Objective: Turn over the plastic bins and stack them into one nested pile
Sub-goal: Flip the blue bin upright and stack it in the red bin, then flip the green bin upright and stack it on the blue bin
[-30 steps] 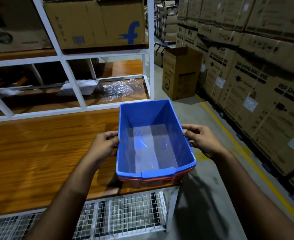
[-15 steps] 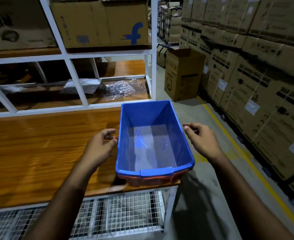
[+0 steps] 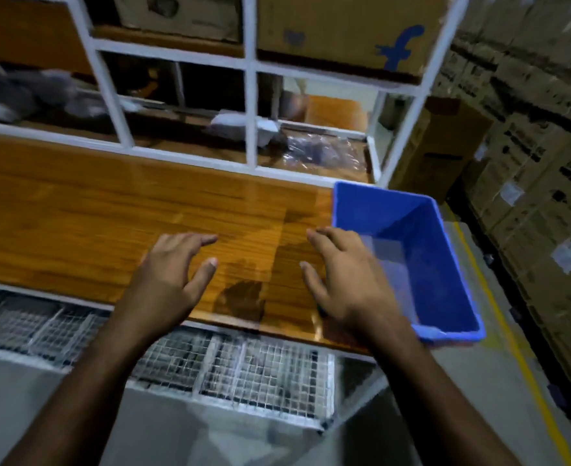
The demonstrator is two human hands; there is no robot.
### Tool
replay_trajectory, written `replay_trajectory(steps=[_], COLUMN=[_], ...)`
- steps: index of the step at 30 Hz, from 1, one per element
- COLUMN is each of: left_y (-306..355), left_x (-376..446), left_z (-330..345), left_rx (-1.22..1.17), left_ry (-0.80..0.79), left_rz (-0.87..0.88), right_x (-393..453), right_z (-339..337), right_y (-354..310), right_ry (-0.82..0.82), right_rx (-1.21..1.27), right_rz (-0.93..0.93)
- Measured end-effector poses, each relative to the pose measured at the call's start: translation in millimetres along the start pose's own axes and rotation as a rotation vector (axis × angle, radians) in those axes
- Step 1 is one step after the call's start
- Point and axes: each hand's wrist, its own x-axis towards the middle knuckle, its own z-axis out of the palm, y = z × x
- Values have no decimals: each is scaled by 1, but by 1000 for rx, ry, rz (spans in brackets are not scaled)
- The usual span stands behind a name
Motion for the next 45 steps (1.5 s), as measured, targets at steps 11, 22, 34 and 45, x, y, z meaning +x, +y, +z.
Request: replay_trajectory(steps=[11, 22, 34, 45], left_y=[-237, -407, -653, -848], left_x=[-46, -73, 11, 86], left_z=[-159, -254, -382, -489], left_rx=[278, 376, 435, 416], left_ry=[84, 165, 207, 224], left_rz=[-201, -430, -571, -600], right_x=[103, 197, 395, 555], right_z=[112, 211, 338, 404], right_y=[-275, -461, -680, -861], right_ry=[-18, -118, -175, -218], right_rx=[45, 114, 206, 249], right_rz=[-205, -408, -534, -647])
